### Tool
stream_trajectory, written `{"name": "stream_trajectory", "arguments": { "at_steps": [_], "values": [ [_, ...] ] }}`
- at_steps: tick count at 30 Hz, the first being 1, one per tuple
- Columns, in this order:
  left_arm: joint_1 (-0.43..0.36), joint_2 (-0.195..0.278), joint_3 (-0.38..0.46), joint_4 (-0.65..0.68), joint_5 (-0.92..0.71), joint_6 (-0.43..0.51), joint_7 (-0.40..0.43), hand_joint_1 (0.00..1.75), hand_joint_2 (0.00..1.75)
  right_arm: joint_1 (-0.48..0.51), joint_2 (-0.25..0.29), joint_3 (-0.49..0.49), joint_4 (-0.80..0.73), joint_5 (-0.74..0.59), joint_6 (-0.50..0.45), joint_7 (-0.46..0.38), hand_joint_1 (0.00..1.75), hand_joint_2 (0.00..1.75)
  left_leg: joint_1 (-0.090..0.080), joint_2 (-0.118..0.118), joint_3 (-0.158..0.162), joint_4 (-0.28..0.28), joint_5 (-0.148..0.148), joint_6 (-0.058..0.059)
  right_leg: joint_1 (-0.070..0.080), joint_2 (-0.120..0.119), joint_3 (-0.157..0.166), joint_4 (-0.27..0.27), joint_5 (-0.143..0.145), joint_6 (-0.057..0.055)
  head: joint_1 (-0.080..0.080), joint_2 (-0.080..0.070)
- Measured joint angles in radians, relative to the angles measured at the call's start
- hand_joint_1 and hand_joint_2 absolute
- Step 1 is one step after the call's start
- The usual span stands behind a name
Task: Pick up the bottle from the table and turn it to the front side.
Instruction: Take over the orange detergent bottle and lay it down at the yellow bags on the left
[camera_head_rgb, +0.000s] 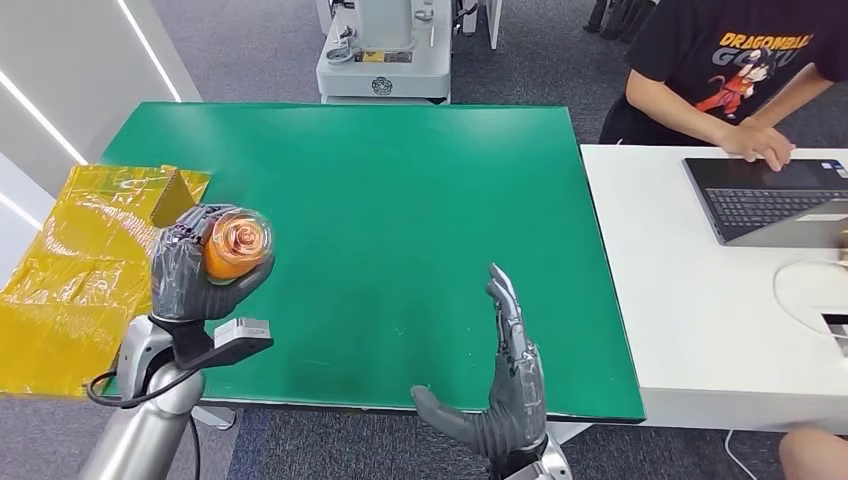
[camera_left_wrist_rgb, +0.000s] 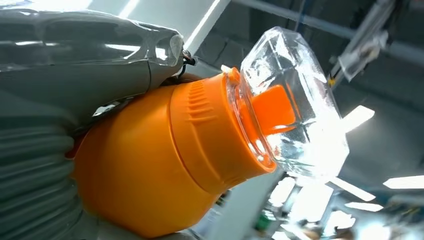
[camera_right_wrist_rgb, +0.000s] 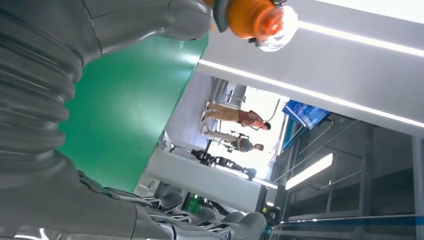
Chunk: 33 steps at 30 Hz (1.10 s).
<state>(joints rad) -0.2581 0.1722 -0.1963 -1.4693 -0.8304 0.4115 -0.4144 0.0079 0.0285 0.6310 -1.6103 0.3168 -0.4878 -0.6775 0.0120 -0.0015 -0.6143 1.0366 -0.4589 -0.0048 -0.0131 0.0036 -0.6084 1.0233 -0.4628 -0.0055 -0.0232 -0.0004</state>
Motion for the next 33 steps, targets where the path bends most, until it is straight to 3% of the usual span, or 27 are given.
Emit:
{"name": "stream_trajectory", "arguments": {
  "at_steps": [5,10,15,18,27,33],
  "values": [
    [-0.075,0.125,0.001,0.057,-0.271,-0.103,0.099,1.75,1.75,0.001,0.019,-0.031,-0.025,0.008,0.044,0.008,0.00,1.75,0.001,0.000,0.000,0.000,0.001,-0.002,0.001,0.000,-0.001,0.001,0.000,-0.001,0.000,0.000],
    [-0.212,0.194,-0.051,0.268,-0.357,-0.211,0.094,1.75,1.75,0.008,0.033,-0.052,-0.045,0.011,0.061,0.012,0.00,1.75,0.001,0.000,0.000,0.000,0.002,-0.003,0.001,0.000,-0.001,0.001,0.001,-0.002,0.000,0.000],
    [-0.342,0.185,-0.136,0.602,-0.406,-0.207,0.092,1.75,1.75,0.014,0.048,-0.057,-0.066,0.020,0.084,0.015,0.00,1.75,0.001,0.002,0.000,0.000,0.002,-0.003,0.001,0.002,-0.001,0.001,0.002,-0.002,0.000,0.000],
    [-0.387,0.173,-0.169,0.734,-0.418,-0.202,0.092,1.75,1.75,0.015,0.054,-0.060,-0.073,0.021,0.088,0.016,0.00,1.75,0.001,0.002,0.000,0.000,0.002,-0.003,0.001,0.003,-0.002,0.001,0.002,-0.002,0.000,0.000],
    [-0.479,0.137,-0.239,0.959,-0.460,-0.283,0.091,1.75,1.75,0.014,0.059,-0.064,-0.076,0.023,0.086,0.018,0.00,1.75,0.001,0.002,0.000,0.000,0.002,-0.004,0.001,0.003,-0.002,0.001,0.002,-0.002,0.000,0.000],
    [-0.507,0.117,-0.278,1.040,-0.490,-0.305,0.122,1.75,1.75,0.015,0.062,-0.064,-0.076,0.023,0.075,0.018,0.00,1.75,0.001,0.002,0.000,0.000,0.002,-0.004,0.001,0.002,-0.001,0.001,0.002,-0.002,0.000,0.000]
  ]
}}
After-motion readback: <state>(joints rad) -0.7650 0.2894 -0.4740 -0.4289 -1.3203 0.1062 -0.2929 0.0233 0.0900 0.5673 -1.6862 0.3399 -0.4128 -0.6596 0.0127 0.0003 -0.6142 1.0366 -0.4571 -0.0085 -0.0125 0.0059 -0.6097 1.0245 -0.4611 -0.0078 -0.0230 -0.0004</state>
